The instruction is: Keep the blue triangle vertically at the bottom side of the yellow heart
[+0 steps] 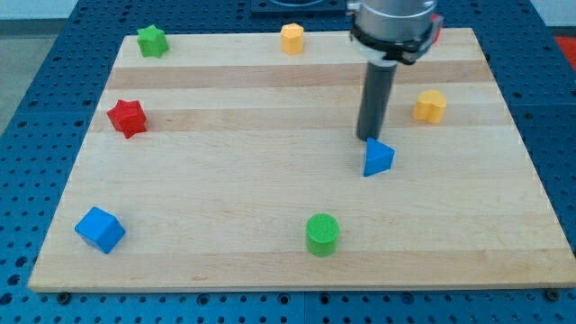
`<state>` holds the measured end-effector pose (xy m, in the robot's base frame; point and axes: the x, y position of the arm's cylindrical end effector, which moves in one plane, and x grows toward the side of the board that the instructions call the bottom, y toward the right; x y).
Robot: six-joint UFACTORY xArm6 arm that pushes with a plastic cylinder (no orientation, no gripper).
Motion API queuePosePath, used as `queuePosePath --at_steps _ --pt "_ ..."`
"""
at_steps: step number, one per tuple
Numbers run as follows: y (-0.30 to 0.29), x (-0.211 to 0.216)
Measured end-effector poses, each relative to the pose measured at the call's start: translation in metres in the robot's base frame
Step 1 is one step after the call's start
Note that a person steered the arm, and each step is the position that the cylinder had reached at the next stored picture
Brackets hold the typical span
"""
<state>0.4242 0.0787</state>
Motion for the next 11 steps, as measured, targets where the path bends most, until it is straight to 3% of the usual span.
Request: queuePosePath --at_steps 2,3,5,9,11 --pt "-0.015 0.056" --pt "-0.001 0.056" --pt "-0.026 0.041" --pt "0.081 0.045" --pt "0.107 0.024"
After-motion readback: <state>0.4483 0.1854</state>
